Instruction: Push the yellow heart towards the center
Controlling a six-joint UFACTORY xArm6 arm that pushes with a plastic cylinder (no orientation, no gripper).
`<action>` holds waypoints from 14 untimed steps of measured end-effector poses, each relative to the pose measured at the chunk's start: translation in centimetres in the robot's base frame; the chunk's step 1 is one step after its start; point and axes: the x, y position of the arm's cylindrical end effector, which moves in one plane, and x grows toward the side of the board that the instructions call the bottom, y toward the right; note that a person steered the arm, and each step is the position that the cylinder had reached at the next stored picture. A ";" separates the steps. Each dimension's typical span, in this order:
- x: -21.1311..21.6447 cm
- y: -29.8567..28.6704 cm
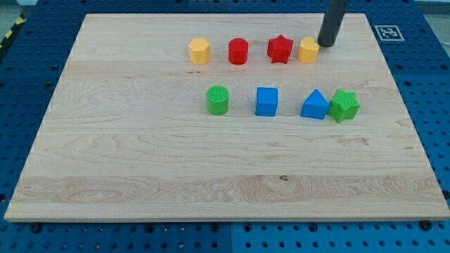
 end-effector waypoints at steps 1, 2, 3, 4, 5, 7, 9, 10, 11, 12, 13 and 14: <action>-1.0 0.5; -1.0 0.4; -0.9 -0.5; -0.8 -2.8; 0.2 -3.1; 2.8 -3.4; 1.6 -3.3; 1.5 -4.3; 5.2 -5.3; 8.0 -5.3; 8.3 -5.3; 6.7 -4.2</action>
